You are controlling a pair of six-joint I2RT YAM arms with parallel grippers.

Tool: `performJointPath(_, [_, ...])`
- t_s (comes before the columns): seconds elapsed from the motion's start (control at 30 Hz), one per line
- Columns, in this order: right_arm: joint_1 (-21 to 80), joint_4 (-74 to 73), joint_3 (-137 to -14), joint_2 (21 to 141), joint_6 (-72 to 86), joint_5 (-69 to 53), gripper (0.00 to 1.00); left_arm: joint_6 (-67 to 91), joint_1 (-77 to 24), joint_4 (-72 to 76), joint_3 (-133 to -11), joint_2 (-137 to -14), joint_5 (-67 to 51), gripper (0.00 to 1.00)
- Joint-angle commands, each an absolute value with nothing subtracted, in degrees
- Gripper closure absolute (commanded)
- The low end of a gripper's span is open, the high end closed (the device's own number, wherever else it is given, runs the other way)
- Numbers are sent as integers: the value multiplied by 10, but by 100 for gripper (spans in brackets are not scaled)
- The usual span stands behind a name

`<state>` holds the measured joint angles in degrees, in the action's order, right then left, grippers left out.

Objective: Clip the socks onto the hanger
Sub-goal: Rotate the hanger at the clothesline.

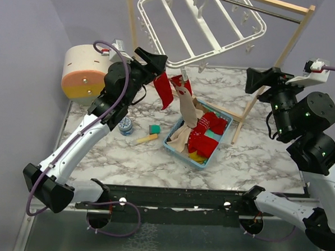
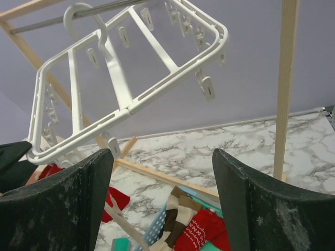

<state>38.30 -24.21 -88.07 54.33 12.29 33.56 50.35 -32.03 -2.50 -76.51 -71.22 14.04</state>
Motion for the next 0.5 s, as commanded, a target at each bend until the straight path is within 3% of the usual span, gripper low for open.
performJointPath(0.0, [386, -262, -864, 533, 134, 327, 19, 546, -302, 13, -778, -729, 83, 25])
performJointPath(0.47, [385, -238, -815, 510, 139, 314, 19, 552, -257, 37, -798, -754, 78, 55])
